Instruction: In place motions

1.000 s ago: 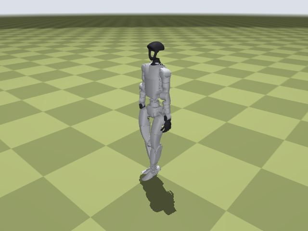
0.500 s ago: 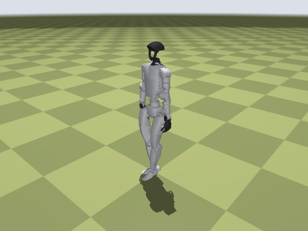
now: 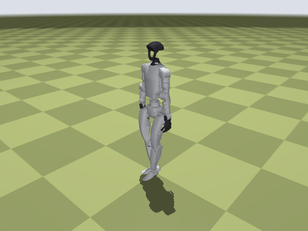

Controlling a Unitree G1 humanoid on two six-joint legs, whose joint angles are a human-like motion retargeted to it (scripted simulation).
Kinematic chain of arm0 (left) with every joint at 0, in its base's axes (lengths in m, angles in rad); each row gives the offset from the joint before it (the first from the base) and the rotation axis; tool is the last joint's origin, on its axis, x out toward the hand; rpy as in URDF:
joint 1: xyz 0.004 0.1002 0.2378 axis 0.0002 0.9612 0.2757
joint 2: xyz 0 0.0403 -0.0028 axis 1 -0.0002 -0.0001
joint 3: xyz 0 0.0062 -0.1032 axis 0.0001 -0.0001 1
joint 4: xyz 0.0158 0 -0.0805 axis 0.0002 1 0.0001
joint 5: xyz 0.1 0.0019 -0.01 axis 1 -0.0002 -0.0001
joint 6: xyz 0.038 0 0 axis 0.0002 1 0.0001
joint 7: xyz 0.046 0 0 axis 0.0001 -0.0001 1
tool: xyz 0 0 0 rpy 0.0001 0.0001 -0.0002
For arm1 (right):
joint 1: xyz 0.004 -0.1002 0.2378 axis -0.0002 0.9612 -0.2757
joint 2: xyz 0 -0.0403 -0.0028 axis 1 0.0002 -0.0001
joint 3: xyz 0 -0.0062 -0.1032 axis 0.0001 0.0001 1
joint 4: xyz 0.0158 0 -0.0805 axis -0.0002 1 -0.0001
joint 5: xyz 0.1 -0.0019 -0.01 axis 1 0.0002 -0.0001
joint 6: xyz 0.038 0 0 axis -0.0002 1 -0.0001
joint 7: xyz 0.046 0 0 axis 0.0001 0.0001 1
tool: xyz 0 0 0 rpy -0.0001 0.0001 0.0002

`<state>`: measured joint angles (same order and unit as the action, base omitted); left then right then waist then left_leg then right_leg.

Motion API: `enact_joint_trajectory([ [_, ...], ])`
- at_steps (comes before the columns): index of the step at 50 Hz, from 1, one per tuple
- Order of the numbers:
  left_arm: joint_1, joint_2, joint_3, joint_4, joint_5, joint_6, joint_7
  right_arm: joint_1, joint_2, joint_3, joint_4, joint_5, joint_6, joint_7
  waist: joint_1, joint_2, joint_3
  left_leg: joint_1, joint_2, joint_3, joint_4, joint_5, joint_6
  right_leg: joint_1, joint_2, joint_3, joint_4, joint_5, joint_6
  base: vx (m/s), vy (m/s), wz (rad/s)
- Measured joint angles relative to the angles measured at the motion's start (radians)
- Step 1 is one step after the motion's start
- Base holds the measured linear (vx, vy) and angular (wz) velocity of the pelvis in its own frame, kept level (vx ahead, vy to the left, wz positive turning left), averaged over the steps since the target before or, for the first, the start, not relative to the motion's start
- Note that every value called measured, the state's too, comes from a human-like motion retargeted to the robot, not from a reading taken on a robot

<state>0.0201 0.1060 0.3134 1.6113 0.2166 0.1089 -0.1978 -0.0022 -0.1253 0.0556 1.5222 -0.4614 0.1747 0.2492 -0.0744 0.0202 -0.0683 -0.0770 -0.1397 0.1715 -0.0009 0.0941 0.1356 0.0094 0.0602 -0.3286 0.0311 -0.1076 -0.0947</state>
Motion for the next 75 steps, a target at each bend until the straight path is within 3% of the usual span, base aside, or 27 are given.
enact_joint_trajectory([
  [3, -0.005, -0.001, 0.001, 0.001, -0.004, 0.0, 0.004, -0.004, -0.003, -0.007, -0.004, -0.002, -0.001, 0.003, -0.023, -0.007, 0.002, -0.019, 0.006, 0.014, 0.044, -0.063, 0.001, -0.016, -0.018, -0.014, 0.006, -0.002, 0.001, -0.07, 0.01, 0.45],
  [6, -0.016, -0.005, 0.009, -0.003, -0.021, -0.005, 0.012, -0.011, -0.009, -0.009, -0.014, -0.001, -0.004, 0.008, -0.049, -0.02, 0.013, -0.007, 0.065, 0.194, 0.081, -0.114, -0.016, -0.028, -0.042, -0.039, 0.007, -0.001, -0.001, -0.07, 0.02, 0.44],
  [9, -0.012, -0.003, 0.013, -0.014, -0.026, -0.012, 0.033, -0.012, -0.015, -0.006, -0.015, -0.011, -0.003, 0.002, -0.061, -0.016, 0.01, 0.016, 0.118, 0.339, 0.08, -0.086, -0.022, -0.034, -0.043, -0.038, -0.001, 0.004, 0.0, 0.0, 0.0, 0.0],
  [13, -0.019, 0.005, -0.006, -0.009, -0.011, -0.005, 0.036, 0.002, -0.022, -0.021, -0.006, 0.001, -0.003, -0.007, -0.053, -0.006, 0.012, 0.004, 0.112, 0.28, 0.069, -0.069, -0.048, -0.035, -0.035, -0.031, -0.004, 0.004, 0.002, 0.03, 0.03, -0.03],
  [28, -0.017, -0.004, 0.005, -0.022, -0.024, -0.012, 0.016, 0.026, -0.023, -0.062, -0.032, 0.021, 0.009, 0.002, -0.099, 0.016, 0.0, -0.001, 0.077, 0.215, -0.003, -0.062, -0.011, -0.042, -0.03, -0.105, 0.021, -0.002, 0.046, 0.06, 0.07, 0.2],
  [32, -0.005, 0.007, 0.024, -0.024, -0.028, -0.01, 0.006, -0.002, -0.009, -0.033, -0.067, 0.025, 0.003, -0.009, -0.085, 0.034, 0.004, -0.015, 0.111, 0.264, -0.001, -0.072, -0.014, -0.099, -0.044, -0.028, 0.115, -0.001, 0.092, -0.04, 0.04, -0.67],
  [35, 0.015, 0.018, 0.026, -0.045, -0.025, -0.008, -0.004, -0.025, 0.0, -0.007, -0.084, 0.047, -0.003, -0.006, -0.118, 0.047, 0.036, -0.003, 0.123, 0.257, -0.005, -0.067, -0.011, -0.133, -0.029, 0.094, 0.169, 0.002, 0.072, -0.02, 0.01, 0.15],
  [39, 0.042, 0.034, 0.024, -0.071, -0.006, -0.002, -0.008, -0.034, 0.009, 0.007, -0.091, 0.053, -0.009, 0.005, -0.173, 0.047, 0.052, 0.003, 0.097, 0.207, -0.008, -0.058, 0.0, -0.138, -0.01, 0.249, 0.17, -0.006, 0.1, -0.01, 0.04, 0.63],
  [43, 0.046, 0.036, 0.025, -0.073, 0.002, 0.001, 0.012, -0.016, 0.004, 0.002, -0.077, 0.053, -0.013, 0.004, -0.103, 0.031, 0.037, 0.004, 0.067, 0.212, -0.02, -0.047, 0.005, -0.102, -0.048, 0.174, 0.13, -0.015, 0.073, 0.01, 0.03, 0.08],
  [53, 0.051, 0.023, 0.038, -0.088, 0.01, 0.006, -0.008, 0.012, -0.012, -0.002, -0.023, 0.077, -0.026, -0.023, -0.029, 0.037, 0.032, -0.02, 0.022, 0.05, -0.019, 0.005, 0.028, -0.006, -0.068, 0.01, 0.078, -0.049, 0.084, 0.06, 0.09, 0.89],
  [65, 0.015, 0.02, 0.081, -0.077, 0.001, 0.01, 0.003, 0.066, -0.059, -0.02, 0.038, 0.055, -0.03, -0.023, 0.196, -0.018, 0.004, -0.084, -0.075, -0.141, 0.009, 0.095, 0.008, 0.098, -0.122, -0.322, 0.079, -0.146, 0.134, 0.06, 0.2, 1.64],
  [75, -0.045, 0.055, 0.091, -0.072, 0.01, 0.01, 0.011, 0.042, -0.077, -0.08, 0.051, 0.02, 0.003, -0.077, 0.494, -0.104, 0.105, -0.087, -0.169, -0.232, 0.015, 0.139, -0.05, 0.195, -0.164, -0.569, 0.07, -0.193, 0.184, -0.09, 0.17, 1.47],
])
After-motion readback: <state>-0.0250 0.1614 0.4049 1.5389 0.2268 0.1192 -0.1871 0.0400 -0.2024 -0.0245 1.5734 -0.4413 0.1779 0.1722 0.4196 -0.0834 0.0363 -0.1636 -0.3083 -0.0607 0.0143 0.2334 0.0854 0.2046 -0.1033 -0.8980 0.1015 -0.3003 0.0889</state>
